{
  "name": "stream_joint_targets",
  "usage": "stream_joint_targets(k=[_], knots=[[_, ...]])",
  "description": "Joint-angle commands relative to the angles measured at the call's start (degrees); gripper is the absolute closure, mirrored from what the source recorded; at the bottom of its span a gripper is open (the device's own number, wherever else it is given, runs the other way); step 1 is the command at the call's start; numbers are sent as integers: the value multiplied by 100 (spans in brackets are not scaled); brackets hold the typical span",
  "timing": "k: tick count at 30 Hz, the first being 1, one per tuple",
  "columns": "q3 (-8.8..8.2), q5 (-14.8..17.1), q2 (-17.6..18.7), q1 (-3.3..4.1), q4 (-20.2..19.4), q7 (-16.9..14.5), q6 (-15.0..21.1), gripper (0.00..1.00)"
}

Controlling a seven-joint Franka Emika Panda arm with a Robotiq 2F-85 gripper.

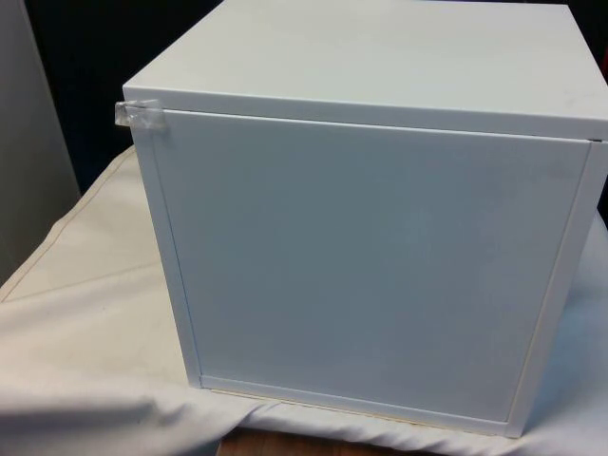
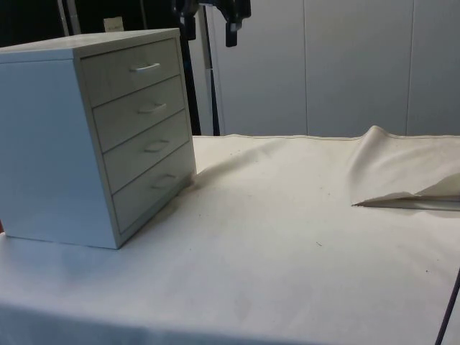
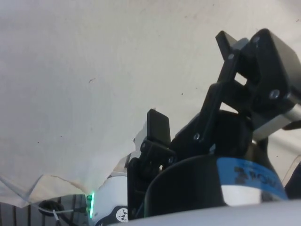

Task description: Open the drawer, then close it.

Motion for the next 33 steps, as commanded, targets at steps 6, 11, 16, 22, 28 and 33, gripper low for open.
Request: stream_joint_targets(k=[6,11,16,22,28,33], knots=[[-103,-34,-80,-6,-143,-355,212,0],[-183,-29,-97,-6,-206,-647,321,0],[-235,-29,-92,-6,-241,-877,418,0],[-286,0,-57,0,-212,-1043,441,0],[-367,-29,-103,-11,-327,-1312,865,0],[-418,-29,-103,-6,-390,-1467,1100,0]])
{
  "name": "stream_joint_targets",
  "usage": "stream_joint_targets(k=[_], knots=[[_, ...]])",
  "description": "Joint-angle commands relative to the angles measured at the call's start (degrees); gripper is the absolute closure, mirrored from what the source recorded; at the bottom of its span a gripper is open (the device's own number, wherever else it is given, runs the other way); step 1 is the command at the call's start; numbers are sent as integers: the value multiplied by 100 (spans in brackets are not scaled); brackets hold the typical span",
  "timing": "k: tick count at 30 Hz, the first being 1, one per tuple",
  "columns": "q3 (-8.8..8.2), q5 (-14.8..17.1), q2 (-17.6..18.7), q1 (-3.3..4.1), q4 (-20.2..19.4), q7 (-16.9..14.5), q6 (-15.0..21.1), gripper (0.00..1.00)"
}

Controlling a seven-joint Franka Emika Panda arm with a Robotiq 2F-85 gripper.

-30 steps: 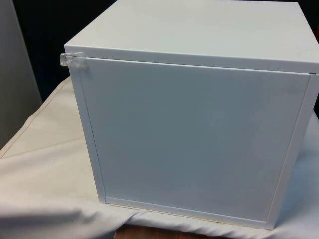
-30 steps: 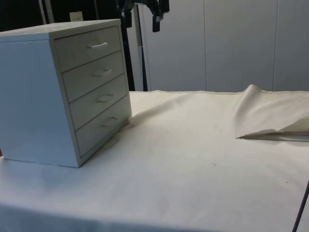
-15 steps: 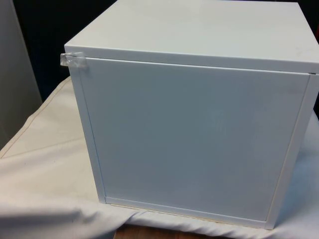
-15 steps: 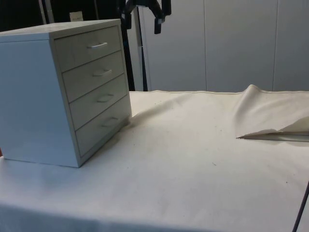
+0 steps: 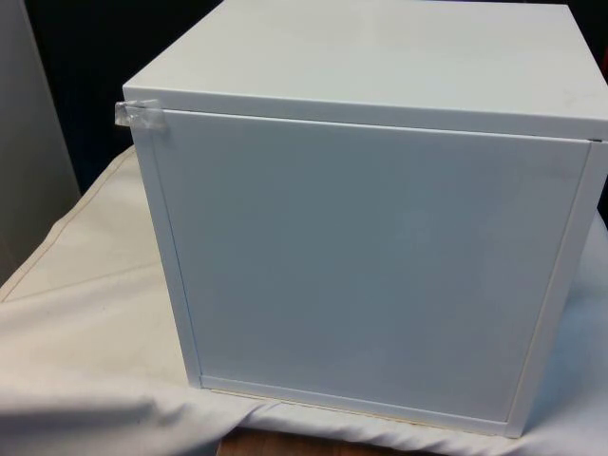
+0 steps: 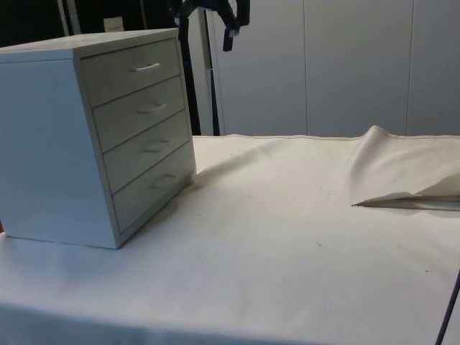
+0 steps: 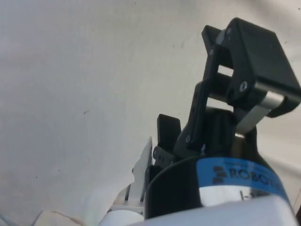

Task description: Open the drawer, then close it.

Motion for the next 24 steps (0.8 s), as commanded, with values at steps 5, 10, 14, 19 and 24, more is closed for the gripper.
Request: stream_joint_targets(k=[5,10,14,19,24], knots=[[-23,-34,-29,-6,-149,-132,424,0],[-29,-40,-17,-11,-218,-206,676,0],[-34,-46,-11,-11,-292,-286,928,0],[-34,-63,0,-17,-338,-327,1129,0],[-40,0,11,0,-390,-384,1261,0]])
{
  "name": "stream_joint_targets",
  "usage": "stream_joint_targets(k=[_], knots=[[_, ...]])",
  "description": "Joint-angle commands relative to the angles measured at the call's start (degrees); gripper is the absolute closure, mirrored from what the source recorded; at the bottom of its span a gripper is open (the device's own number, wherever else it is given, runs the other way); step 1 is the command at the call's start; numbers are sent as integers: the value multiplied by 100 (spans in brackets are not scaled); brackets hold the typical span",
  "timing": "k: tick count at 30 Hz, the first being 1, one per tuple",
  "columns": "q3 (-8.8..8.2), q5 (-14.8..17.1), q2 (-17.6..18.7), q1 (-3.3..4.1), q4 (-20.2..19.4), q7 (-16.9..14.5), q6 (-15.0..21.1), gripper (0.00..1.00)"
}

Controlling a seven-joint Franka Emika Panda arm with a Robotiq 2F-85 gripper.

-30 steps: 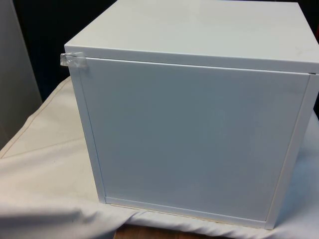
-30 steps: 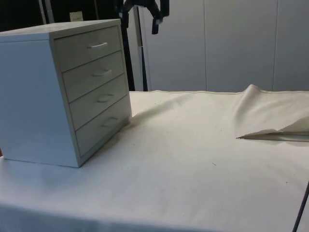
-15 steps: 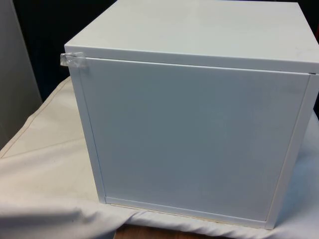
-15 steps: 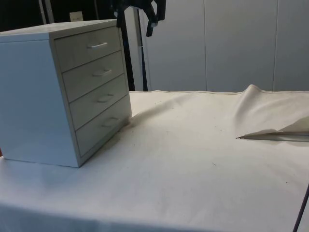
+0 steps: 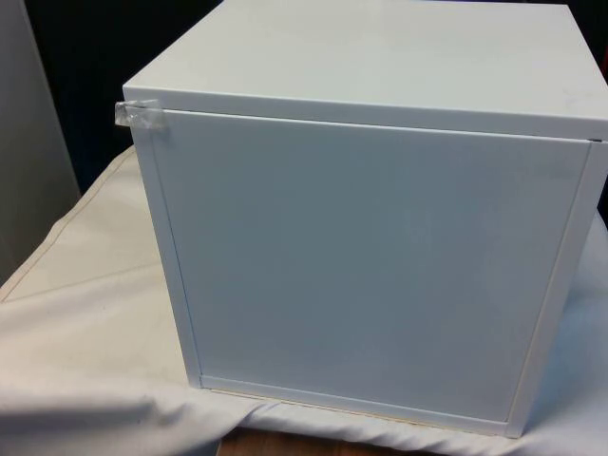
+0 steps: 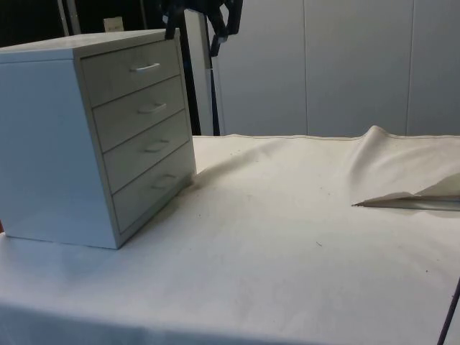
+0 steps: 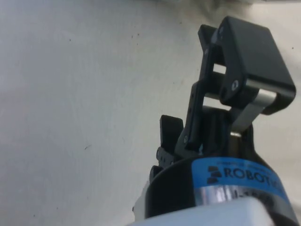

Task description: Open the drawer, then close it.

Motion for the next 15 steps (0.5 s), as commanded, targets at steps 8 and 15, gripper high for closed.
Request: stream_joint_targets(k=[8,15], knots=[[0,-23,46,0,-57,-29,327,0],[40,-275,218,-57,-120,57,871,0]])
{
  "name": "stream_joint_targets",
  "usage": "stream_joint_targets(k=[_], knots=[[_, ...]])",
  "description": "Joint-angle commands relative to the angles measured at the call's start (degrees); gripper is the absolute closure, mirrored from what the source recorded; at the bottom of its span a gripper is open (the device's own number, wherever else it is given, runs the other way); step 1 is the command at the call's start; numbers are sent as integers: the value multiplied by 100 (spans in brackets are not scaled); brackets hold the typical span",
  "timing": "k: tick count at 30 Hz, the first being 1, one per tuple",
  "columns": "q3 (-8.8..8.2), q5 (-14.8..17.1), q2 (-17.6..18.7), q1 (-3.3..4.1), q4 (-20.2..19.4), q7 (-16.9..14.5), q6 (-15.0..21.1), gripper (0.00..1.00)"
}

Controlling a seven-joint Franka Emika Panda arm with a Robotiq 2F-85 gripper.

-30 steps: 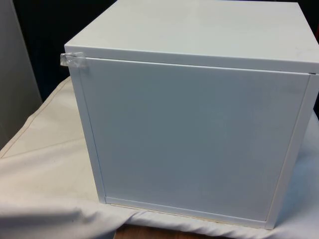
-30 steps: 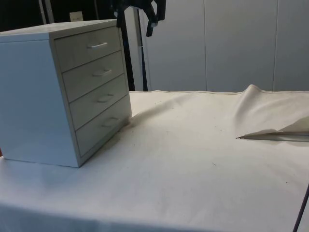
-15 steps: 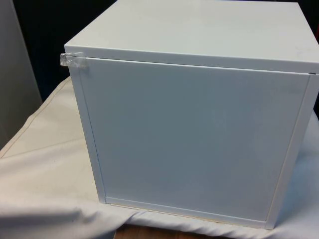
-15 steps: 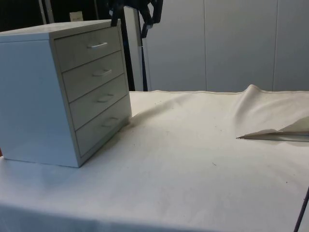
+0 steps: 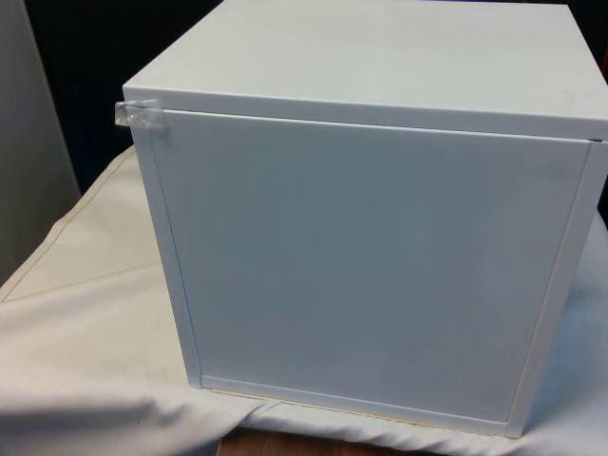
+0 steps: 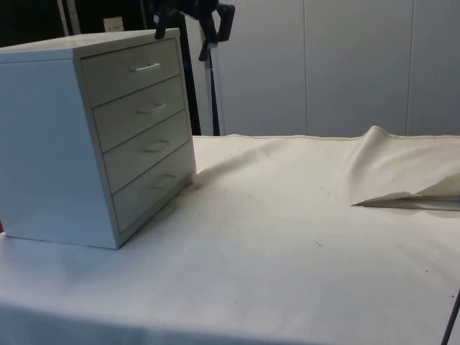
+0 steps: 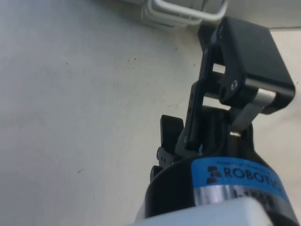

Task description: Open the drawer, then close it.

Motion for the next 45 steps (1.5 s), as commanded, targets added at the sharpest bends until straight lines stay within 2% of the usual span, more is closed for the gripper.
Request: stream_joint_targets(k=[1,2,3,4,11,12,13,20,21,22,25,27,28,29,38,45], knots=[[40,-166,74,-57,6,86,155,0],[40,-189,97,-57,6,80,183,0],[6,-34,40,0,-11,0,74,0],[46,-218,120,-57,11,80,206,0],[57,-453,206,-69,17,92,327,0],[29,-292,155,6,-11,0,235,0],[52,-493,206,-69,17,86,327,0],[34,-779,223,-57,17,74,338,0],[17,-676,172,0,-11,6,235,0],[46,-854,246,-57,11,97,350,0],[69,-917,298,-52,-6,138,418,0],[86,-922,327,-52,-23,155,470,0],[57,-756,264,6,-34,34,338,0],[86,-905,327,-46,-23,138,464,0],[63,-762,321,6,-34,57,413,0],[86,-871,424,-29,-52,246,584,0]])
